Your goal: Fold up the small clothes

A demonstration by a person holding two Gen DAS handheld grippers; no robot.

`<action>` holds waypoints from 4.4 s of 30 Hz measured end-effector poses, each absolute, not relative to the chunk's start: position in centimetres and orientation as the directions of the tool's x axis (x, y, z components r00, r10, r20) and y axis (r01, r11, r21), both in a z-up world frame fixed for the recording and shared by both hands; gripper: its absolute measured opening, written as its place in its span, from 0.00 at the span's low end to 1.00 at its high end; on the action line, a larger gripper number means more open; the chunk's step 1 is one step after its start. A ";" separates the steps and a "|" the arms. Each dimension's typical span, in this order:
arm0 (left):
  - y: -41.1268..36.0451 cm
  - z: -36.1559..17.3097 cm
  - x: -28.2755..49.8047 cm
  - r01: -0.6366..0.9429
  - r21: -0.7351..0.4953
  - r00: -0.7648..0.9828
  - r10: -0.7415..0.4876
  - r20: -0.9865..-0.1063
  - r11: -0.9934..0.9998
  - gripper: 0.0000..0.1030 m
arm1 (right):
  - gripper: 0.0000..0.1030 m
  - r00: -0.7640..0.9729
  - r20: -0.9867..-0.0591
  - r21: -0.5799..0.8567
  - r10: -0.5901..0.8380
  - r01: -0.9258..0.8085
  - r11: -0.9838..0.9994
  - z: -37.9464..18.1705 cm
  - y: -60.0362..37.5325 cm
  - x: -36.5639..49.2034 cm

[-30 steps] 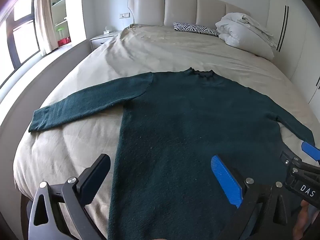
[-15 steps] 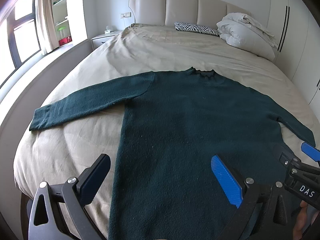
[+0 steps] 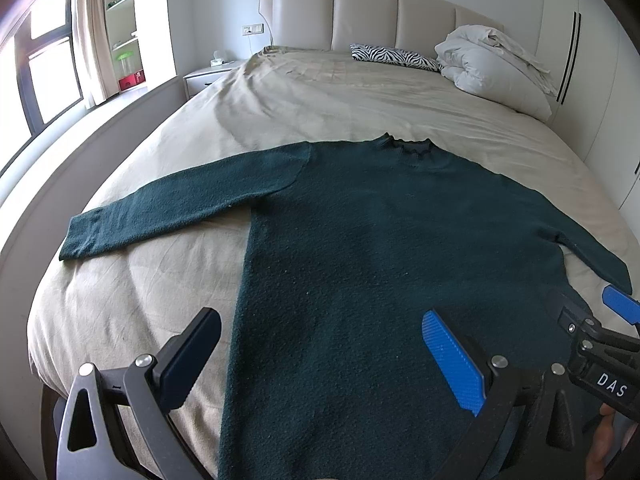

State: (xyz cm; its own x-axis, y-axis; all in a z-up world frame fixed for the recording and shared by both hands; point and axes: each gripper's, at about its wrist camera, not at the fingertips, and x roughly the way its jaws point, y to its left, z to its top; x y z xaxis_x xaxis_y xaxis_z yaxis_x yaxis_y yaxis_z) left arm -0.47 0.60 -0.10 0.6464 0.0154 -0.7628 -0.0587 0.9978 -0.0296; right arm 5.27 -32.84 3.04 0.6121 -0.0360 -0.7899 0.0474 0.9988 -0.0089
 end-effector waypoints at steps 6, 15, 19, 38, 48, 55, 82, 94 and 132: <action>0.6 -0.1 -0.5 -0.058 -0.029 0.646 0.015 -0.763 0.998 1.00 | 1.00 0.611 -0.791 -0.010 -0.036 0.046 0.999 3.0 -32.8 5.2; 0.6 -0.1 -0.4 -0.058 -0.029 0.646 0.015 -0.763 0.998 1.00 | 1.00 0.609 -0.793 -0.011 -0.038 0.047 0.999 3.0 -32.7 5.3; 0.6 -0.1 -0.4 -0.058 -0.029 0.645 0.015 -0.764 0.998 1.00 | 1.00 0.608 -0.793 -0.014 -0.038 0.044 0.999 2.9 -32.6 5.3; 0.6 -0.1 -0.4 -0.057 -0.030 0.645 0.014 -0.764 0.998 1.00 | 1.00 0.605 -0.796 -0.016 -0.038 0.041 0.999 2.6 -32.4 5.2; 0.9 -0.3 -0.5 -0.058 -0.032 0.643 0.013 -0.766 0.998 1.00 | 1.00 0.602 -0.797 -0.020 -0.039 0.039 0.999 2.3 -32.3 5.1; 1.1 -0.5 -0.7 -0.058 -0.032 0.642 0.013 -0.767 0.998 1.00 | 1.00 0.598 -0.801 -0.024 -0.040 0.035 0.999 2.2 -32.0 5.1; 28.1 -4.9 2.6 -0.394 -0.657 0.752 -0.185 -0.632 0.643 1.00 | 0.96 0.686 -0.649 0.224 0.328 -0.240 0.945 6.5 -24.2 10.5; 39.4 -13.6 0.8 -0.394 -0.919 0.917 -0.068 -0.392 -0.011 0.86 | 0.77 0.573 -0.634 0.473 0.520 -0.246 0.846 4.9 -20.1 16.0; 8.3 -7.5 10.5 0.019 0.265 0.837 0.129 -0.532 0.964 0.08 | 0.77 0.380 -0.476 0.861 0.794 0.014 0.509 -6.6 -31.0 27.1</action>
State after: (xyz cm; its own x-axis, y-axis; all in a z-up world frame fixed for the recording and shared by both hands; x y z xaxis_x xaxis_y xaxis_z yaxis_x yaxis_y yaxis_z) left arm 10.50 8.29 -7.46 0.8365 0.1294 -0.5324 0.0193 0.9641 0.2648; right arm 27.14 -30.96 -6.56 0.3797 0.7935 -0.4755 0.0137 0.5091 0.8606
